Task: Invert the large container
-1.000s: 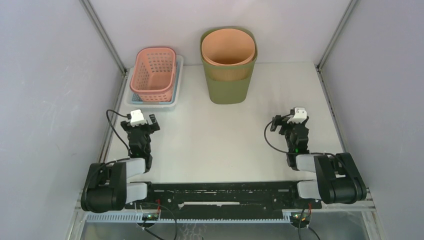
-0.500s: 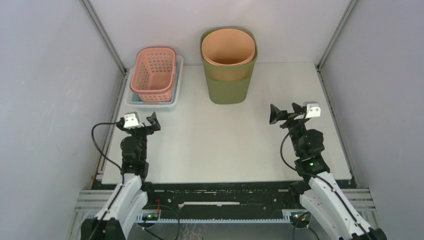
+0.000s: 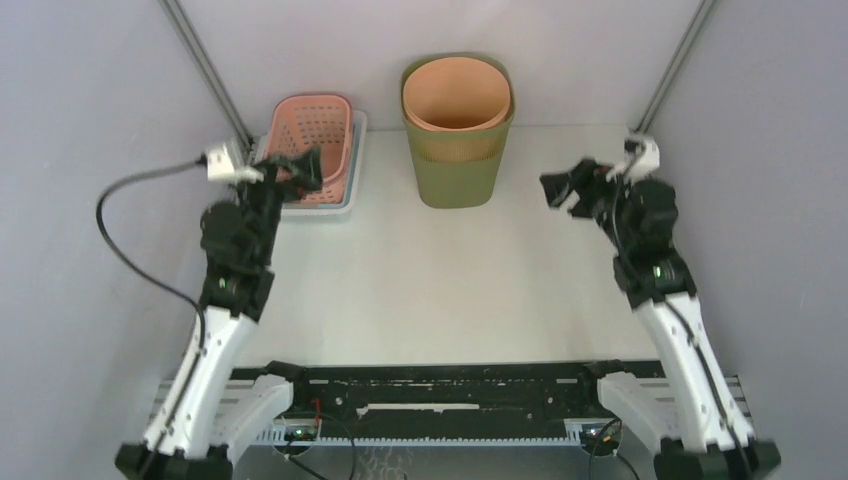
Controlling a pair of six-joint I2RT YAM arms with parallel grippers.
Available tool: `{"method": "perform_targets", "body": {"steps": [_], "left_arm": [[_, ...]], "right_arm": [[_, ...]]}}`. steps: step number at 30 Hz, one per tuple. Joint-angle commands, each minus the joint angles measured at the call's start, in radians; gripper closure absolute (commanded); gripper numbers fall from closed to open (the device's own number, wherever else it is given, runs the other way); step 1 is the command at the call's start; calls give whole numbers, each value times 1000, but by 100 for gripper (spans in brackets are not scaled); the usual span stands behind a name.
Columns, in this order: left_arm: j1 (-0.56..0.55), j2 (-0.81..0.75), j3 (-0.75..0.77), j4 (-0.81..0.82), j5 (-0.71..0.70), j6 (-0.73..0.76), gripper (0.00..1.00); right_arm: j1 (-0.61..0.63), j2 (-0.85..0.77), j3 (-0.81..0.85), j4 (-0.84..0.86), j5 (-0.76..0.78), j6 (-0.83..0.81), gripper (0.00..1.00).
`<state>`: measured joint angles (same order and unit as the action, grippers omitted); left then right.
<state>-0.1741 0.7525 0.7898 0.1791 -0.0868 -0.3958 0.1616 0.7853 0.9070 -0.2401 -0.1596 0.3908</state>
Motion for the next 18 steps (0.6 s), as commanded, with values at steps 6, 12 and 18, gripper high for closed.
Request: {"method": "perform_targets", "body": {"steps": [6,12,18], "left_arm": [[-217,429,625,-322,-237,88,0],[-146,768,878,-351,176,-86,0],[-199,885,1068,-466,44,52,0]], "right_arm": [[-37,565,614,-204,1,12,75],[-33,801,835,-257,-20,14,63],[20,907,972,-275,36,-38,41]]}}
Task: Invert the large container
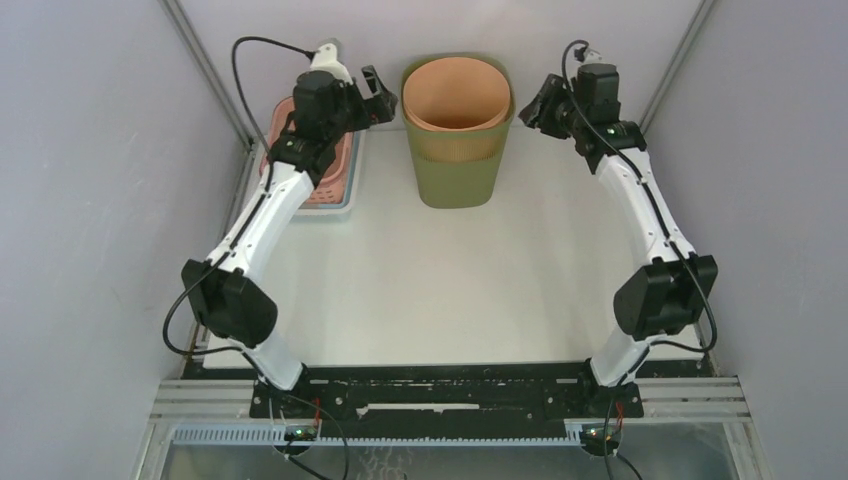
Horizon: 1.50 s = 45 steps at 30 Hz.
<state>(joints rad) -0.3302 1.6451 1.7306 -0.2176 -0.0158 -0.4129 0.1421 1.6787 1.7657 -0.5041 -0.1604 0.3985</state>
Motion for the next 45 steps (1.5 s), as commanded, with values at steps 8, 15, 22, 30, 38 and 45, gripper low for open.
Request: {"method": "perform_targets", "body": {"steps": [8,15,22,30,38,45], "left_arm": [[-40,232,452,-312,79,66,0],[-20,169,258,-130,109,-2,0],[-56,233,333,-195,21,41,0],[-85,353,459,-278,9,50,0],[-96,410,536,-381,-74,58,0],[-95,380,506,-421,-27,47,17]], "right_arm": [[140,192,364,-155,221,-118,23],[160,318,497,-265,378,-136,24],[165,372,544,-307,409,-139,25],[172,402,577,-323,410,-161,26],[188,437,598,-361,360,-169,42],[204,378,532,-392,256,-180,75]]}}
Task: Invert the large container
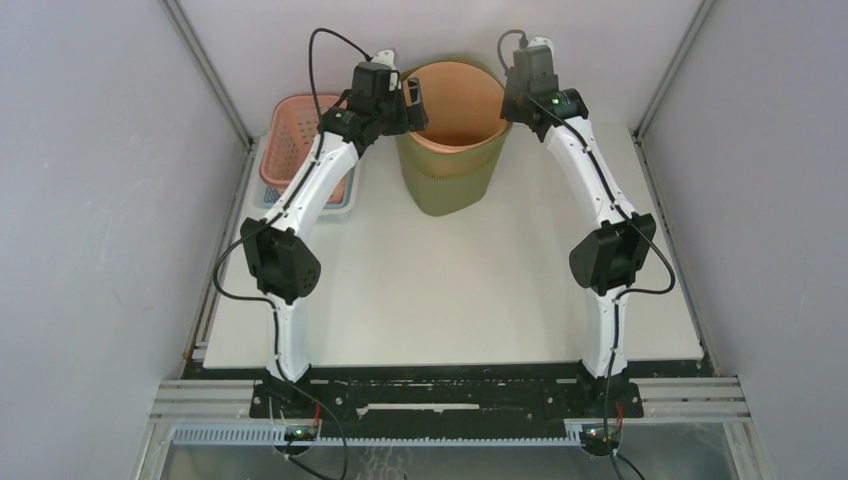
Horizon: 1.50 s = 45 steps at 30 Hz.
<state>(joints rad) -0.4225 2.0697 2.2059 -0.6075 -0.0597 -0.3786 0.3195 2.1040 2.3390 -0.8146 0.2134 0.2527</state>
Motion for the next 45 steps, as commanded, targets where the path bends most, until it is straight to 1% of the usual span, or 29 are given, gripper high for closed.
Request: {"method": "perform_targets", "body": {"steps": [1,2,3,4,5,8,12,13,18,21,23,26,28,30,32,34,39,41,44,45], "left_arm": [[-3,-53,17,-34,28,10,21],[-5,-63,3,-36,35,6,23],[-5,-74,-12,-37,40,2,21],[-8,-86,-26,-41,43,1,5],[-12,-99,-40,-47,43,3,1],[-31,-150,-101,-52,34,4,0],[-55,-233,-182,-61,16,8,0],[-84,-255,-204,-64,15,9,0],[-148,-379,-327,-104,4,9,0],[-189,-473,-426,-107,3,-3,0],[-219,-537,-497,-105,2,-15,0],[-270,-630,-590,-107,-17,-32,0],[-297,-697,-657,-107,-38,-41,0],[-304,-744,-696,-101,-39,-49,0],[-303,-778,-714,-97,-40,-51,0],[-300,-801,-719,-92,-28,-52,0],[-257,-843,-764,-14,101,-78,0],[-222,-854,-789,17,148,-100,0],[-151,-879,-827,69,269,-127,0],[-132,-891,-838,77,290,-130,0]], "right_arm": [[28,-58,-47,-94,-139,-35,76],[29,-68,-51,-109,-153,-35,77],[30,-80,-54,-125,-171,-35,77],[31,-94,-59,-140,-190,-36,78],[33,-107,-62,-159,-203,-36,79],[40,-150,-75,-223,-224,-33,82],[63,-241,-141,-269,-255,-32,83],[70,-273,-162,-285,-262,-32,83],[119,-423,-294,-339,-262,-31,83],[153,-532,-392,-351,-264,-16,83],[186,-606,-464,-358,-264,3,82],[248,-698,-549,-377,-223,43,81],[295,-758,-603,-381,-199,71,78],[327,-791,-645,-377,-178,92,71],[338,-809,-671,-377,-157,108,60],[339,-820,-689,-381,-140,115,51],[348,-867,-707,-393,-115,131,32],[348,-883,-697,-407,-94,133,28],[351,-919,-678,-415,-59,134,23],[352,-936,-673,-412,-41,134,21]]}}
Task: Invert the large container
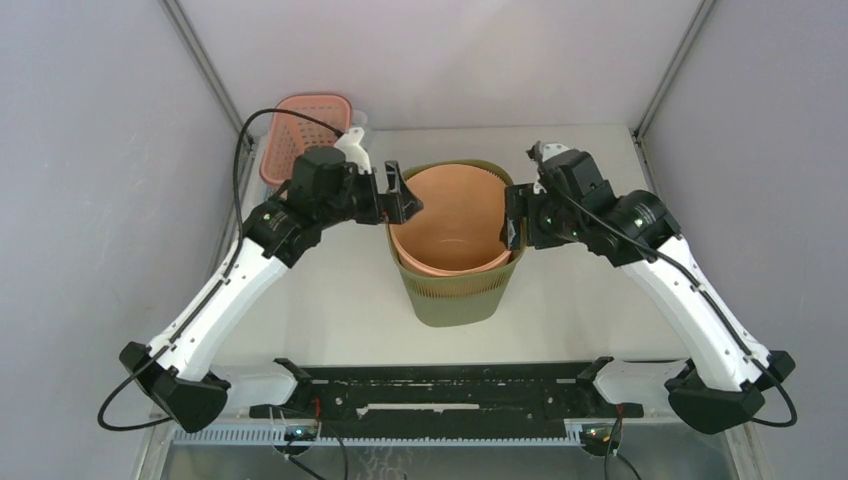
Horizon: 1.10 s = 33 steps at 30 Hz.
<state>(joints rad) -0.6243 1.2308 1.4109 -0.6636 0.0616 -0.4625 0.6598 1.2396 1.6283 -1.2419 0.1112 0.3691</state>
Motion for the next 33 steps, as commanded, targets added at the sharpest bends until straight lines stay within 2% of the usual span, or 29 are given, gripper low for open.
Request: {"method": "perform_targets", "body": {"steps": [1,4,5,6,7,9,11,12,13,16,19,21,28,33], "left_arm": [[83,-74,-45,129,155,-37,0],[80,-187,-43,117,-35,-10,0],[78,-234,-53,133,-69,-4,0],[75,-280,-72,163,-94,-1,0],[75,-332,-101,199,-109,-8,0],[82,-428,-182,288,-128,-33,0],[92,-520,-276,314,-284,-148,0],[102,-562,-324,349,-308,-196,0],[122,-589,-361,386,-270,-186,0],[129,-559,-321,257,-298,-165,0],[129,-495,-254,117,-363,-128,0],[129,-482,-249,84,-375,-112,0],[129,-462,-255,9,-426,-95,0],[129,-459,-267,8,-419,-86,0]], "right_arm": [[12,-87,44,15,84,17,19],[15,-145,60,35,122,5,15],[16,-162,60,47,114,-1,11],[21,-178,60,66,95,-11,3],[26,-193,57,86,65,-24,0],[42,-212,45,153,-15,-64,0],[59,-205,45,191,-85,-92,0],[74,-193,52,205,-113,-106,0],[97,-174,61,215,-133,-122,0],[184,-89,121,222,-130,-167,9],[264,34,225,189,-82,-208,33],[316,136,290,163,-40,-239,43],[442,351,427,115,24,-313,53],[488,422,447,104,69,-312,54]]}}
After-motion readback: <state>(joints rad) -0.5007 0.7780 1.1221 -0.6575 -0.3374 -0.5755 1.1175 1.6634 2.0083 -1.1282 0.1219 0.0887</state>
